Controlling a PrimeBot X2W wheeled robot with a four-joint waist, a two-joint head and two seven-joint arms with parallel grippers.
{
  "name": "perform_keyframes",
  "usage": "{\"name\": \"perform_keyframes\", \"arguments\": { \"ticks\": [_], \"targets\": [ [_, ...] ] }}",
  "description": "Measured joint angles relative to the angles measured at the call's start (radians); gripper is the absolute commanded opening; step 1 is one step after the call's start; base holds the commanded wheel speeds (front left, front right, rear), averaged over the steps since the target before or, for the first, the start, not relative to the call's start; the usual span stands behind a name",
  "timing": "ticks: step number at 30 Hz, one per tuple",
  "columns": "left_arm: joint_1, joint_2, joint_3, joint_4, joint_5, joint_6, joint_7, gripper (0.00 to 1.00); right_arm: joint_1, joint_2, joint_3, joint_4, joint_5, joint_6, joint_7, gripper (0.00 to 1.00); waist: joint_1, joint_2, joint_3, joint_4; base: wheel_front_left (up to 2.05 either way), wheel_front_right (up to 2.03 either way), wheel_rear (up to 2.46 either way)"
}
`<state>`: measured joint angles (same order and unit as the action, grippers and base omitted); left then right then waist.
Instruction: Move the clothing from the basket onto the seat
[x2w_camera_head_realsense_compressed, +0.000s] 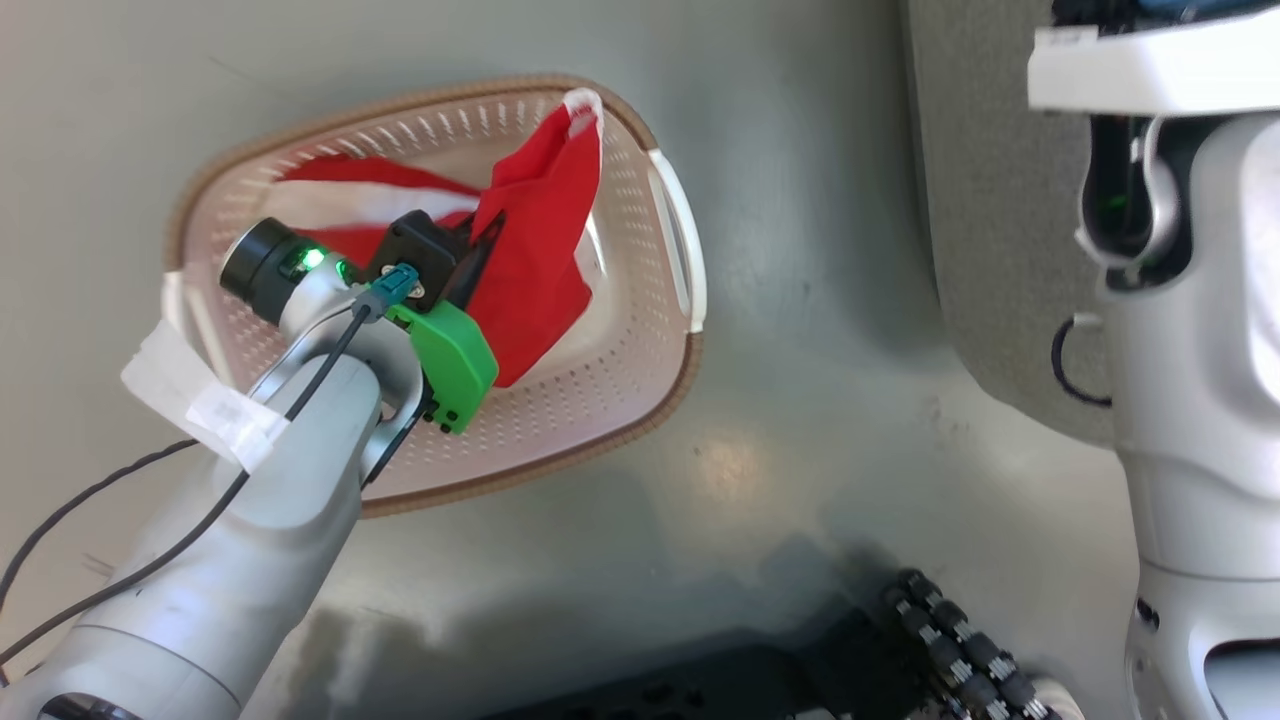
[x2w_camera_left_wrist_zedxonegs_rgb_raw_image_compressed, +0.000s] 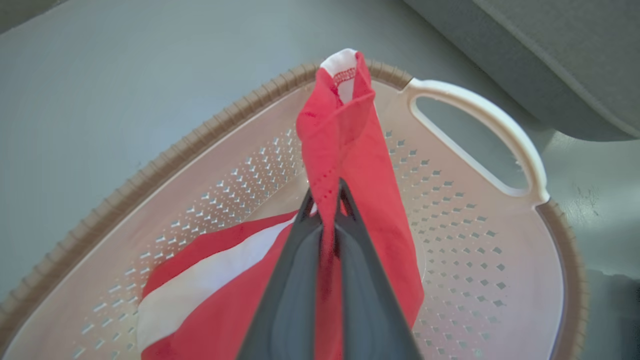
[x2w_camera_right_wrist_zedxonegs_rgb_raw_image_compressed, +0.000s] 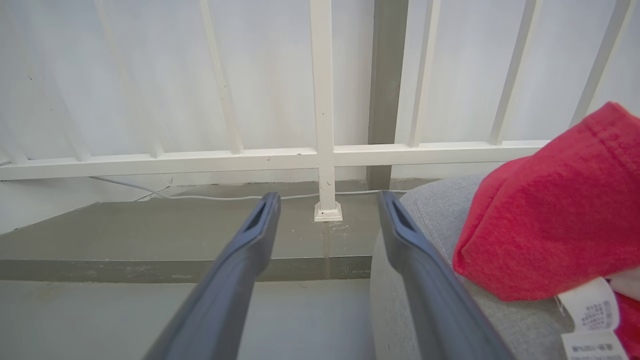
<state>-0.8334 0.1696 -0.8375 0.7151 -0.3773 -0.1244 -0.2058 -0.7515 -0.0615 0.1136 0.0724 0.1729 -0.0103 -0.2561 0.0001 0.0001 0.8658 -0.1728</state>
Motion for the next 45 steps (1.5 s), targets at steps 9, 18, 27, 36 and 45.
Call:
{"name": "perform_keyframes", "arguments": {
  "ticks": [9, 18, 27, 36, 45],
  "targets": [
    [-0.014, -0.022, 0.029, -0.041, -0.031, 0.0, -0.026, 0.0, 0.088, -0.001, -0.017, 0.067, -0.002, 0.001, 0.0, 1.0, 0.0, 0.0, -0.114, 0.048, 0.0, 0.0, 0.0],
    [-0.029, -0.033, 0.058, -0.083, -0.041, 0.0, -0.043, 0.0, 0.163, -0.001, -0.02, 0.114, -0.004, 0.022, 0.0, 1.0, 0.0, 0.0, -0.238, 0.101, 0.0, 0.0, 0.0],
    [-0.029, -0.05, 0.072, -0.116, -0.05, 0.0, -0.043, 0.0, 0.239, -0.001, -0.021, 0.159, -0.005, 0.036, 0.0, 1.0, -0.0001, 0.0, -0.367, 0.145, 0.0, 0.0, 0.0],
    [-0.029, -0.051, 0.092, -0.141, -0.062, 0.0, -0.043, 0.0, 0.319, 0.001, -0.008, 0.202, -0.002, 0.047, 0.0, 1.0, -0.0001, 0.0, -0.499, 0.173, 0.0, 0.0, 0.0],
    [0.001, -0.058, 0.093, -0.146, -0.121, 0.0, -0.043, 0.0, 0.395, 0.002, -0.003, 0.24, 0.004, 0.054, 0.0, 1.0, -0.0001, 0.0, -0.631, 0.179, 0.0, 0.0, 0.0]
  ]
}}
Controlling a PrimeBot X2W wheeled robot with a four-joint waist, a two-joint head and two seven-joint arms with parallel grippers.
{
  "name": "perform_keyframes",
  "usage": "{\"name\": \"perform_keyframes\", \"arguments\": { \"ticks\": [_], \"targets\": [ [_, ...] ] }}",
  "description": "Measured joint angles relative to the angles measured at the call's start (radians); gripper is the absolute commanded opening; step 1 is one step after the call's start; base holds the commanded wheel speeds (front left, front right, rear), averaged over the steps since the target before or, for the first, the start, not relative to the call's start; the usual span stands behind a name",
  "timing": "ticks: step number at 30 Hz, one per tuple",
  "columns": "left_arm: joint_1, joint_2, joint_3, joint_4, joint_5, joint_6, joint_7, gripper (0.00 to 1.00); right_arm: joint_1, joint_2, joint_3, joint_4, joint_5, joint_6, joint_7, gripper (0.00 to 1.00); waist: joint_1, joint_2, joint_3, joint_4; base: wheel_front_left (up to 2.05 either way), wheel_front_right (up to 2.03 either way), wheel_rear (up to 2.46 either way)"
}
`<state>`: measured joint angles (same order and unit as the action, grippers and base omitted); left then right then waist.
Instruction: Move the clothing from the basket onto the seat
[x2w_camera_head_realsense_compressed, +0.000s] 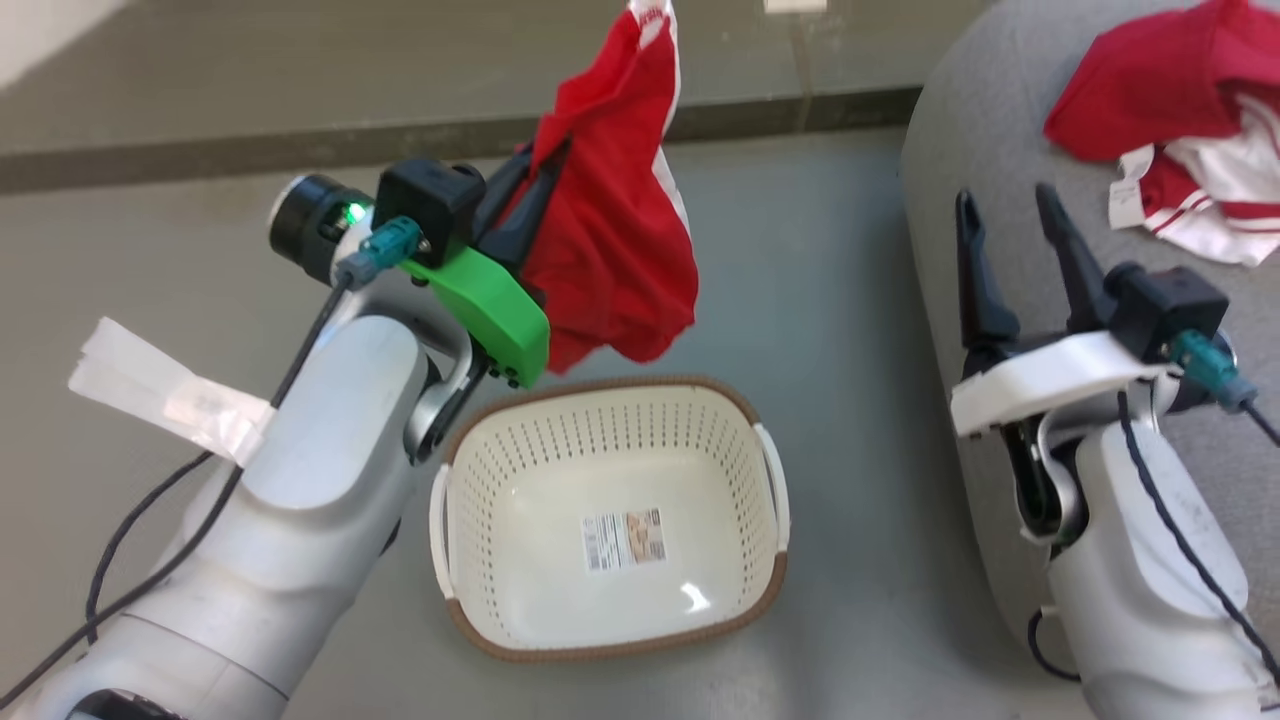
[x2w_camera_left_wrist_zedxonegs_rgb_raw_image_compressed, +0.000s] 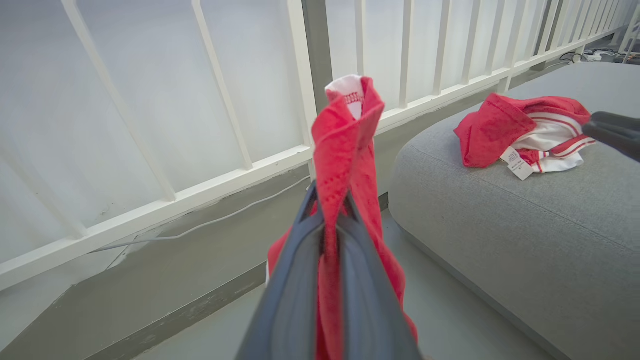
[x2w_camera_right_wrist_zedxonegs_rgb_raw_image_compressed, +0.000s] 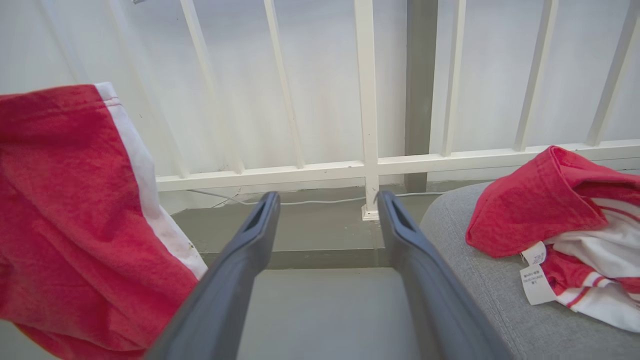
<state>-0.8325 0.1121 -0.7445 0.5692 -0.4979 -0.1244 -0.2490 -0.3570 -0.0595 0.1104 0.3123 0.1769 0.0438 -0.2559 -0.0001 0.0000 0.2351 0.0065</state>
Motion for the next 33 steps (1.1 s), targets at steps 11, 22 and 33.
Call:
{"name": "perform_keyframes", "arguments": {
  "ticks": [11, 22, 33],
  "targets": [
    [0.034, -0.007, -0.034, -0.004, -0.041, 0.0, 0.012, 0.0, 0.109, 0.003, 0.026, 0.058, 0.008, 0.009, 0.0, 1.0, 0.0, 0.0, -0.158, 0.008, 0.0, 0.0, 0.0],
    [0.064, -0.029, -0.066, -0.039, -0.068, 0.0, 0.082, 0.0, 0.168, 0.004, 0.1, 0.105, 0.007, 0.036, 0.0, 1.0, -0.0001, 0.0, -0.29, 0.029, 0.0, 0.0, 0.0],
    [0.064, -0.036, -0.078, -0.094, -0.09, 0.0, 0.127, 0.0, 0.151, 0.004, 0.292, 0.154, 0.019, 0.07, 0.001, 1.0, -0.0001, 0.0, -0.312, 0.077, 0.0, 0.0, 0.0]
  ]
}}
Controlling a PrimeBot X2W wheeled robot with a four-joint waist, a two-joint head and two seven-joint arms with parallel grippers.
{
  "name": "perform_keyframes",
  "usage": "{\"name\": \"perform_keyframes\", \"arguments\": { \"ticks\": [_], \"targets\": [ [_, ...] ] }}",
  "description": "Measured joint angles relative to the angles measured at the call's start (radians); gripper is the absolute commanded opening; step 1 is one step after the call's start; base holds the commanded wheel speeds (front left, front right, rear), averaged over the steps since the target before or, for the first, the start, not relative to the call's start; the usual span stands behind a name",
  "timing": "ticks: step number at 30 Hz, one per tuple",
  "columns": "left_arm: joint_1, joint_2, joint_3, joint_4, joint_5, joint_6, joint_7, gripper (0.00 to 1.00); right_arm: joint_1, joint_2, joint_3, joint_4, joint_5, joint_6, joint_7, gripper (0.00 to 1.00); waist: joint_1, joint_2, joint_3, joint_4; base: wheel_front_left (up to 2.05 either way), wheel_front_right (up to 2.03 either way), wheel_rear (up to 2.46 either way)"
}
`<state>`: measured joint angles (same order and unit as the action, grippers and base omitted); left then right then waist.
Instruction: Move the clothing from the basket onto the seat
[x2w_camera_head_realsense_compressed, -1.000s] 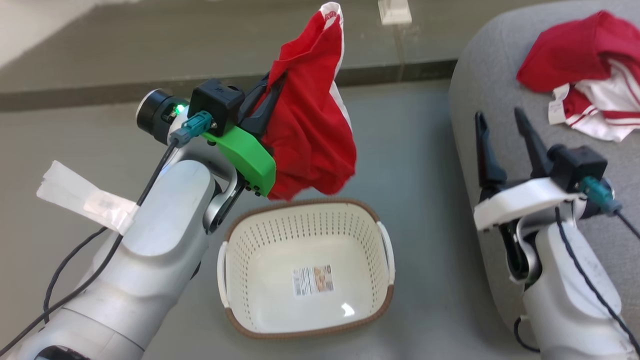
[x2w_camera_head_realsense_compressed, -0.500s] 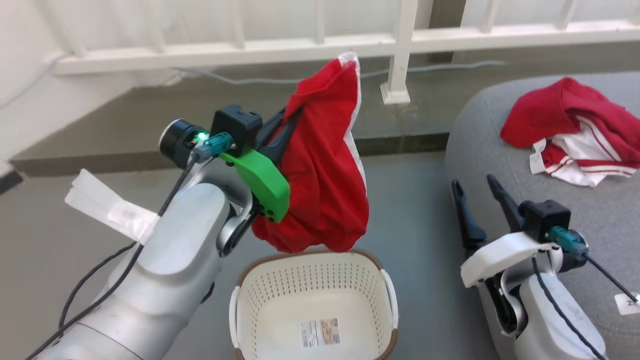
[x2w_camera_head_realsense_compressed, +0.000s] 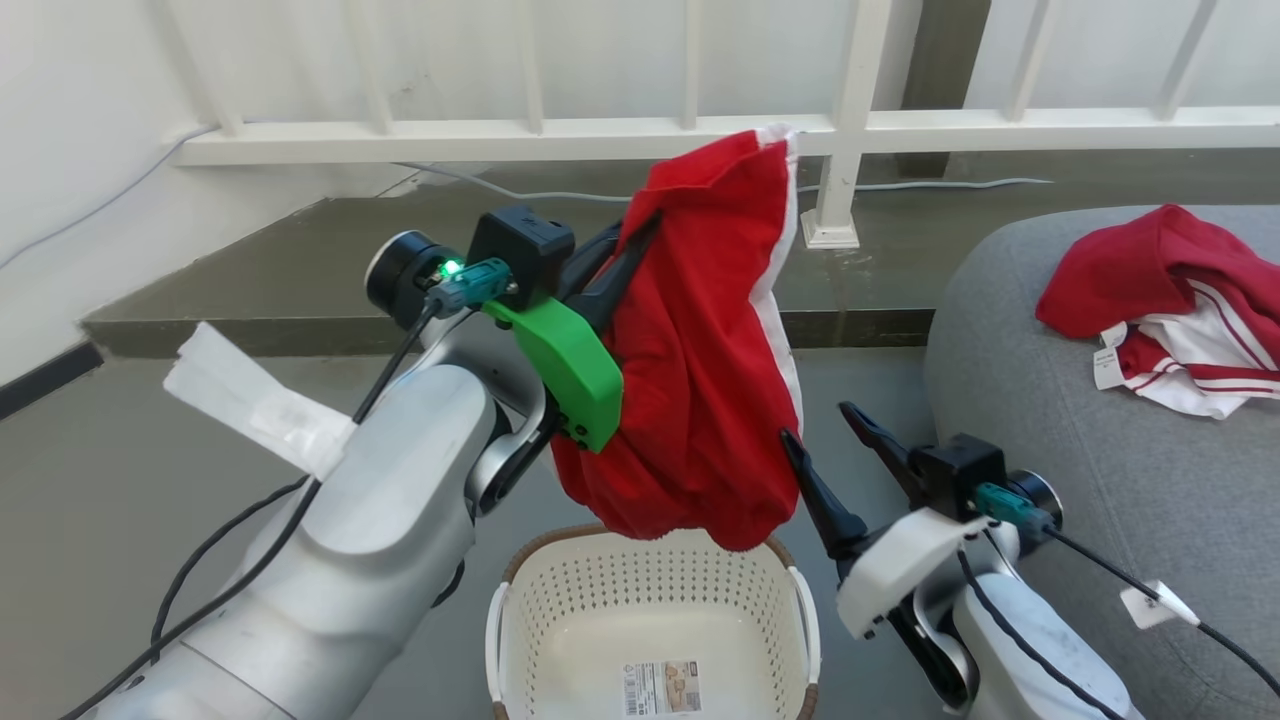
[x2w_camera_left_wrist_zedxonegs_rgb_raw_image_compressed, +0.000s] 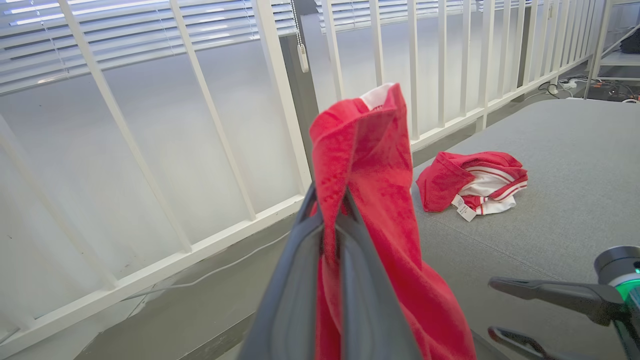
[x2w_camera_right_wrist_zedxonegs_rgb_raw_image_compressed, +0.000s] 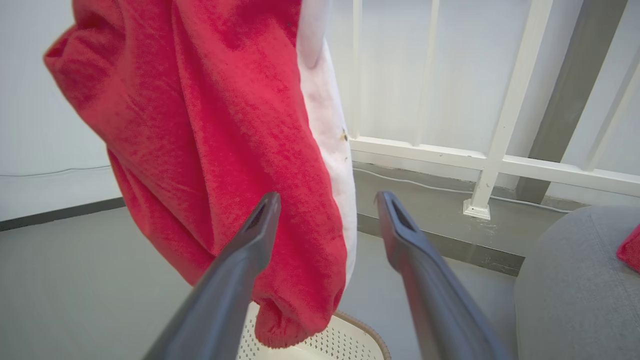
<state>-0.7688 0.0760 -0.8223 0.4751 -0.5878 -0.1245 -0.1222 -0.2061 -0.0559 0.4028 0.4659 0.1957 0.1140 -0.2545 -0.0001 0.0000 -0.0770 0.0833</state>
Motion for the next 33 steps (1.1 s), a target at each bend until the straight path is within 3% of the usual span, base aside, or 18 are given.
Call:
{"name": "perform_keyframes", "arguments": {
  "ticks": [20, 21, 22, 23, 24, 25, 33],
  "targets": [
    [0.0, -0.02, -0.053, -0.113, -0.016, 0.0, 0.04, 0.0, -0.183, -0.003, 0.16, 0.149, 0.037, 0.009, 0.026, 1.0, 0.0, 0.0, 0.027, 0.055, 0.0, 0.0, 0.0],
    [0.0, -0.02, -0.053, -0.118, -0.016, 0.0, 0.043, 0.0, -0.191, -0.003, 0.164, 0.153, 0.042, 0.009, 0.026, 0.92, 0.0, 0.0, 0.027, 0.055, 0.0, 0.0, 0.0],
    [0.0, -0.02, -0.054, -0.123, -0.016, 0.0, 0.043, 0.0, -0.198, -0.004, 0.168, 0.155, 0.044, 0.009, 0.026, 0.49, 0.0, 0.0, 0.028, 0.056, 0.0, 0.0, 0.0],
    [0.0, -0.02, -0.054, -0.127, -0.016, 0.0, 0.044, 0.0, -0.203, -0.004, 0.173, 0.156, 0.046, 0.009, 0.026, 0.24, 0.0, 0.0, 0.029, 0.056, 0.0, 0.0, 0.0],
    [0.0, -0.02, -0.054, -0.129, -0.016, 0.0, 0.048, 0.0, -0.208, -0.004, 0.179, 0.158, 0.047, 0.009, 0.025, 0.07, 0.0, 0.0, 0.029, 0.055, 0.0, 0.0, 0.0],
    [0.0, -0.02, -0.054, -0.13, -0.016, 0.0, 0.048, 0.0, -0.214, -0.004, 0.183, 0.162, 0.048, 0.009, 0.025, 0.0, 0.0, 0.0, 0.03, 0.055, 0.0, 0.0, 0.0],
    [0.019, -0.008, -0.036, -0.13, -0.031, 0.008, 0.053, 0.0, -0.242, -0.005, 0.193, 0.19, 0.062, 0.009, 0.016, 0.0, 0.0, 0.0, 0.034, 0.045, 0.0, 0.0, 0.0]
  ]
}}
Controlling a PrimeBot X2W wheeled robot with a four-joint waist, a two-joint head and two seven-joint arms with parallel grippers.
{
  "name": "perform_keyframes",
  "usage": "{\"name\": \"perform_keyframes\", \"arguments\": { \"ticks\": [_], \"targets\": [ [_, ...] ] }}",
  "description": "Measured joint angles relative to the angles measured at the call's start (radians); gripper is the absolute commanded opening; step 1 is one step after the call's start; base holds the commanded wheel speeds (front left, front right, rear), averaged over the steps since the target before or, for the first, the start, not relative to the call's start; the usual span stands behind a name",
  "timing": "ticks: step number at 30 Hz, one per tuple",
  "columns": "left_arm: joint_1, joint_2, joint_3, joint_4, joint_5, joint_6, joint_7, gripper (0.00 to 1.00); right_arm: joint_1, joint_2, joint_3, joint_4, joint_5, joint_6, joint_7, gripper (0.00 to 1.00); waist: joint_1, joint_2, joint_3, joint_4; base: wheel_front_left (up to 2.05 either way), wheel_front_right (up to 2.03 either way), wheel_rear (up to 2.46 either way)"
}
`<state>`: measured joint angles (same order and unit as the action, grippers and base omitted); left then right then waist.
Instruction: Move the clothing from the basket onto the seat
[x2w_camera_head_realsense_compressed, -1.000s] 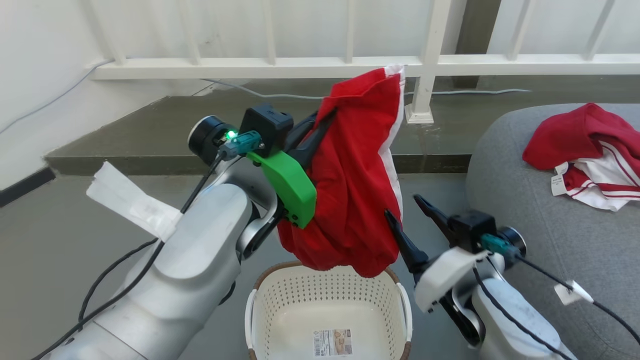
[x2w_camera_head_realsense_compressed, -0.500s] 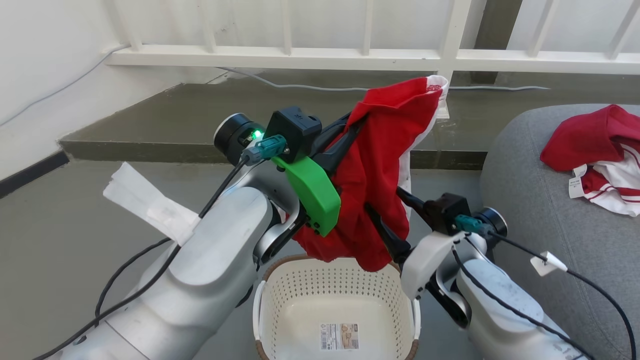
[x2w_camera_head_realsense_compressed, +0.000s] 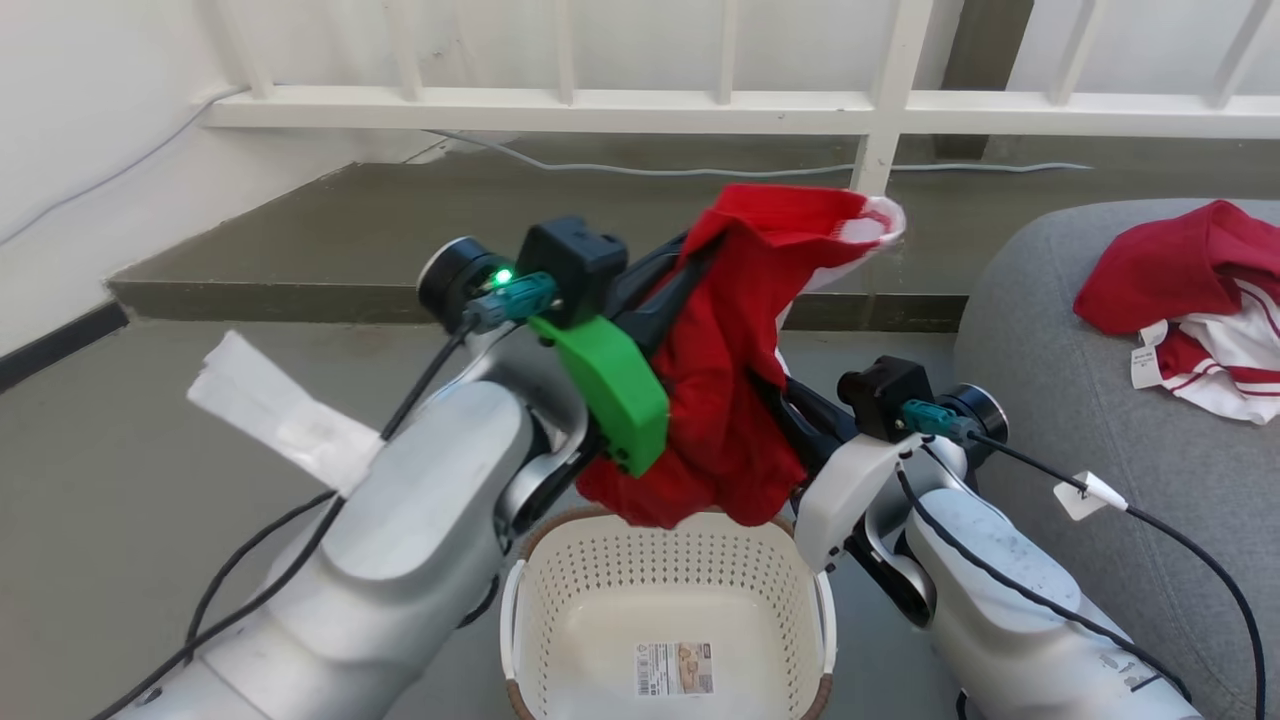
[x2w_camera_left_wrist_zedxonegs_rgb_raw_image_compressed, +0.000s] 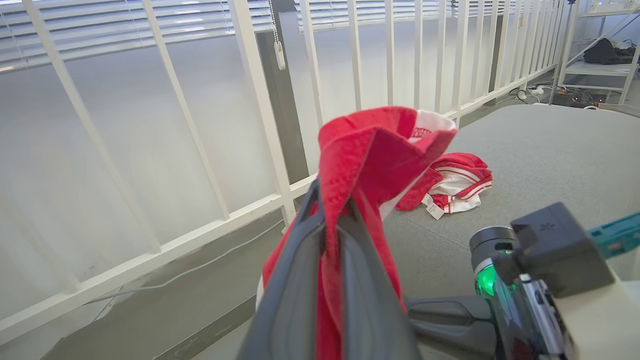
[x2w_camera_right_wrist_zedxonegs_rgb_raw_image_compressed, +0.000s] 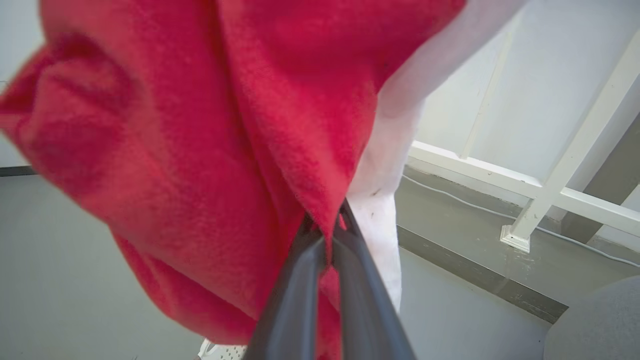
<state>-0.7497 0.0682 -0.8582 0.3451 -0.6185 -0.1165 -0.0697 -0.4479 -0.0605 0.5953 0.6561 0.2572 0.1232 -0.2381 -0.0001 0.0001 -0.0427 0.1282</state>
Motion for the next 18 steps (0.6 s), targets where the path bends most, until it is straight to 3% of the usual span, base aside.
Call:
{"name": "perform_keyframes", "arguments": {
  "ticks": [6, 8, 9, 10, 11, 12, 18],
  "targets": [
    [0.051, 0.036, 0.027, 0.019, -0.04, 0.026, 0.007, 0.0, -0.007, 0.0, -0.002, 0.019, 0.022, 0.0, 0.0, 0.0, 0.0, 0.0, 0.003, -0.025, 0.0, 0.0, 0.0],
    [0.066, 0.04, 0.04, 0.027, -0.048, 0.03, 0.007, 0.45, -0.017, 0.0, -0.008, 0.026, 0.026, 0.0, -0.001, 0.0, 0.0, 0.0, 0.005, -0.035, 0.0, 0.0, 0.0],
    [0.074, 0.043, 0.046, 0.03, -0.051, 0.034, 0.007, 0.45, -0.021, 0.0, -0.014, 0.029, 0.026, 0.0, -0.003, 0.0, 0.0, 0.0, 0.005, -0.04, 0.0, 0.0, 0.0],
    [0.08, 0.048, 0.049, 0.033, -0.054, 0.038, 0.007, 0.6, -0.023, 0.0, -0.019, 0.031, 0.026, 0.0, -0.003, 0.0, 0.0, 0.0, 0.006, -0.046, 0.0, 0.0, 0.0],
    [0.087, 0.052, 0.053, 0.035, -0.057, 0.038, 0.007, 0.93, -0.026, 0.0, -0.024, 0.034, 0.026, 0.0, -0.003, 0.0, 0.0, 0.0, 0.006, -0.051, 0.0, 0.0, 0.0],
    [0.095, 0.054, 0.057, 0.035, -0.058, 0.039, 0.006, 1.0, -0.028, 0.0, -0.03, 0.036, 0.026, 0.0, -0.003, 0.0, 0.0, 0.0, 0.007, -0.057, 0.0, 0.0, 0.0],
    [0.118, 0.076, 0.079, 0.035, -0.064, 0.048, -0.014, 1.0, -0.04, -0.017, -0.067, 0.048, 0.028, -0.002, -0.005, 0.0, 0.0, 0.0, 0.01, -0.093, 0.0, 0.0, 0.0]
  ]
}}
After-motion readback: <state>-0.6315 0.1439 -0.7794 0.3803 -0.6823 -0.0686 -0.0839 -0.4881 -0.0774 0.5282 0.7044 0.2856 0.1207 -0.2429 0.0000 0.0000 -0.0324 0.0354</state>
